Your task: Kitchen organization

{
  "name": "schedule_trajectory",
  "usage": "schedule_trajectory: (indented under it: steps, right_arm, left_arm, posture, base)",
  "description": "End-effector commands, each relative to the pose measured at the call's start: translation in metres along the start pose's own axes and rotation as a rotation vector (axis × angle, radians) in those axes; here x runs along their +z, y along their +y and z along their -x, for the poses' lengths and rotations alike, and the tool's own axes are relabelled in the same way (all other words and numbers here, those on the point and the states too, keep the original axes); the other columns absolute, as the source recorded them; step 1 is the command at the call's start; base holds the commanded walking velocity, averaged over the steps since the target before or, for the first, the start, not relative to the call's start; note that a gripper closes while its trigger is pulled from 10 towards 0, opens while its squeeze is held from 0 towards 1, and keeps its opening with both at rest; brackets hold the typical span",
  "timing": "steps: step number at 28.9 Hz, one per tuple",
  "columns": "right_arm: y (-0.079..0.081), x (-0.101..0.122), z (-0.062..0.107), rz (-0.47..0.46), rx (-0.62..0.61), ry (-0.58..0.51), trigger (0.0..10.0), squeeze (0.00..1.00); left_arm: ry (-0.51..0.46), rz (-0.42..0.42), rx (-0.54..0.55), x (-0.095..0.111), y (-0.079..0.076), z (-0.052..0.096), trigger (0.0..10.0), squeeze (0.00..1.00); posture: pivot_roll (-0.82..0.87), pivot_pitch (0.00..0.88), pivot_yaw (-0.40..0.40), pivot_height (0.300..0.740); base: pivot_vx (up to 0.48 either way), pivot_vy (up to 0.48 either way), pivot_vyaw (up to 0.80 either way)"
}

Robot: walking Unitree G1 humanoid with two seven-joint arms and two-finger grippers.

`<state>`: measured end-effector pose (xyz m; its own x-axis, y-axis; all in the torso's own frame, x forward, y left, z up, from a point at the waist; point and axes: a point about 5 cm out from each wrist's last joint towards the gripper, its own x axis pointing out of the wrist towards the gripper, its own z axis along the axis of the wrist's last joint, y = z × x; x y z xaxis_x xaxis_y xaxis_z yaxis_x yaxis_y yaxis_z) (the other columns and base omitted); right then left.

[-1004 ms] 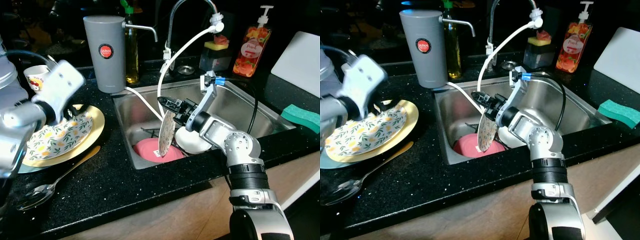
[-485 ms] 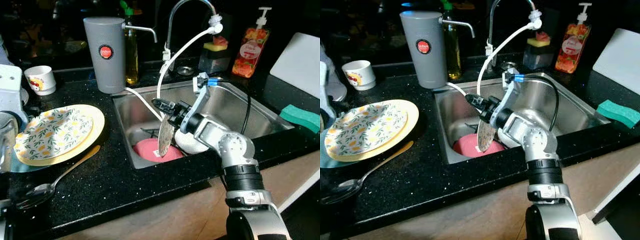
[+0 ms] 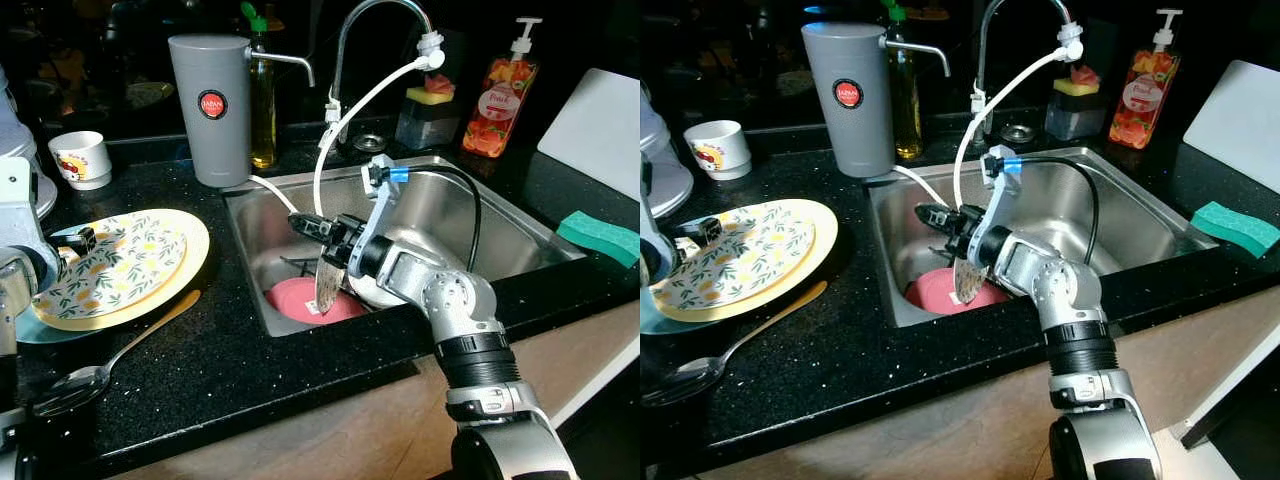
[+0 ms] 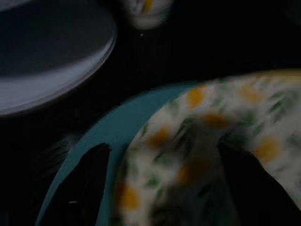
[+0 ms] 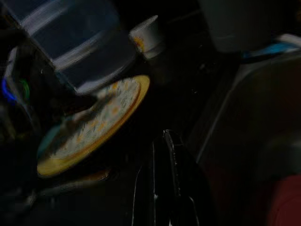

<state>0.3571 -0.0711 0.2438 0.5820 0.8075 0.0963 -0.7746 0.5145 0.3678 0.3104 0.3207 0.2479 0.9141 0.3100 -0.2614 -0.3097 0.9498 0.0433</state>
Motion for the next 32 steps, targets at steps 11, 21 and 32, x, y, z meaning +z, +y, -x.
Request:
schedule_trajectory:
  steps: [11, 21, 32]
  right_arm:
    - [0.014, -0.006, 0.005, 0.132, 0.115, 0.041, 10.0, 0.00]
    - [0.014, -0.001, 0.005, 0.186, 0.115, 0.042, 10.0, 0.00]
    - [0.015, 0.001, 0.005, 0.204, 0.117, 0.034, 10.0, 0.00]
  left_arm:
    - [0.131, 0.005, 0.070, -0.021, 0.023, 0.004, 10.0, 0.00]
    - [0.190, 0.229, -0.151, -0.024, -0.004, 0.004, 8.4, 0.00]
    - [0.142, 0.304, -0.166, -0.011, -0.005, 0.005, 0.0, 0.00]
  posture:
    - [0.08, 0.067, -0.008, 0.740]
    - [0.08, 0.067, -0.011, 0.740]
    - [0.08, 0.064, -0.006, 0.740]
  base:
    - [0.000, 0.000, 0.00]
    - [0.000, 0.000, 0.00]
    - [0.000, 0.000, 0.00]
